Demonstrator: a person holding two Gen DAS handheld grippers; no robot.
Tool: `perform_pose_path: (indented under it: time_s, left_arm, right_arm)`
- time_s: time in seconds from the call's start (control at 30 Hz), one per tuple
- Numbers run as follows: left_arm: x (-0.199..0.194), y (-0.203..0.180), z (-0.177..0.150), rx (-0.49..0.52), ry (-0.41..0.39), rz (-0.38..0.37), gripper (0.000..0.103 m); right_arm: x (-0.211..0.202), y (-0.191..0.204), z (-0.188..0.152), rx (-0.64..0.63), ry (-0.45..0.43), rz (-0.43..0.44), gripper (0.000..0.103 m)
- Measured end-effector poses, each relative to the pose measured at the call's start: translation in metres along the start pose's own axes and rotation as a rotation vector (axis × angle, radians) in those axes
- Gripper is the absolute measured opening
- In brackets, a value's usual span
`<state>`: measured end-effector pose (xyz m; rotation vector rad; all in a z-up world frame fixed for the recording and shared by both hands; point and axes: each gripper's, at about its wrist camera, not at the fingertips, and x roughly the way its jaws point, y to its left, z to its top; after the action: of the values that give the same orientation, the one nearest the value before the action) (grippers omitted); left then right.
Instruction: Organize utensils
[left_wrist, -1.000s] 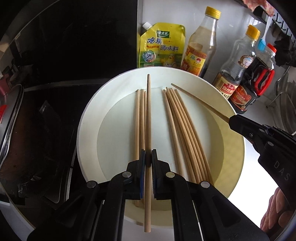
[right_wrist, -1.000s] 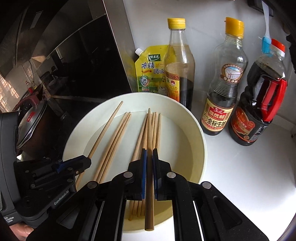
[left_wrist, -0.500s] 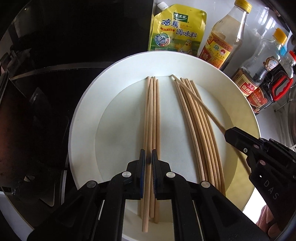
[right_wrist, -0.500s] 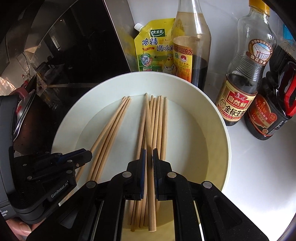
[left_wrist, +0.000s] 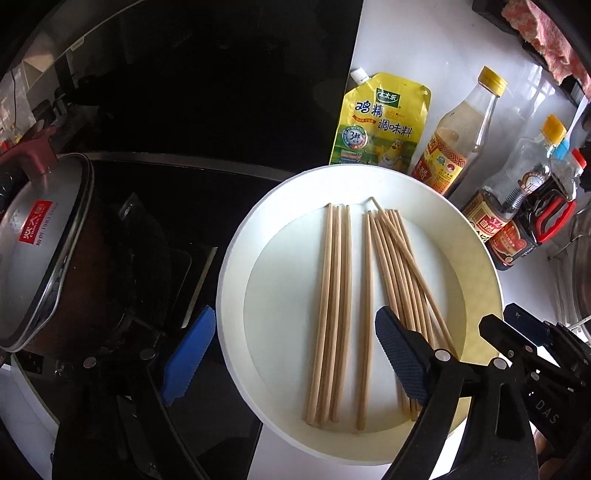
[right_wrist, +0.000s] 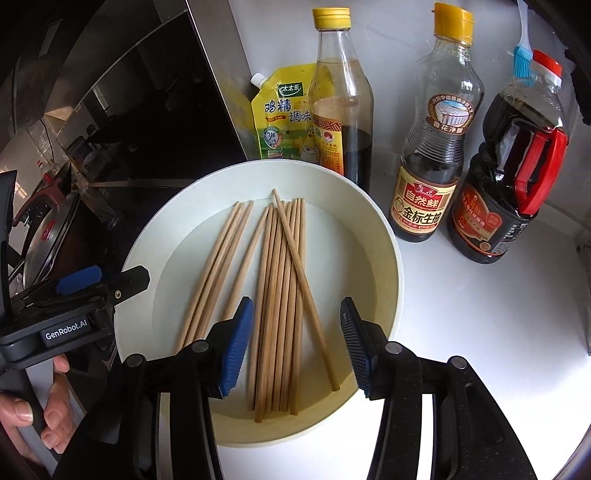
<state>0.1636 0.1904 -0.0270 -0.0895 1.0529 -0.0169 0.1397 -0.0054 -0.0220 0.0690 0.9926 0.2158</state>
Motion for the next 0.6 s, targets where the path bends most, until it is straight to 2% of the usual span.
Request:
perform_pose_path:
  time_s: [0.23, 0.6]
  left_arm:
    - [-0.011, -0.005, -0.008, 0.008, -0.010, 0.013, 0.090]
    - [-0.030, -0.010, -0.020, 0.033, -0.040, 0.031, 0.092]
  right_arm:
    - [-0.014, 0.005, -0.010, -0.009, -0.010, -0.004, 0.054]
    - [-0.029, 0.009, -0.024, -0.004, -0.008, -0.013, 0.058]
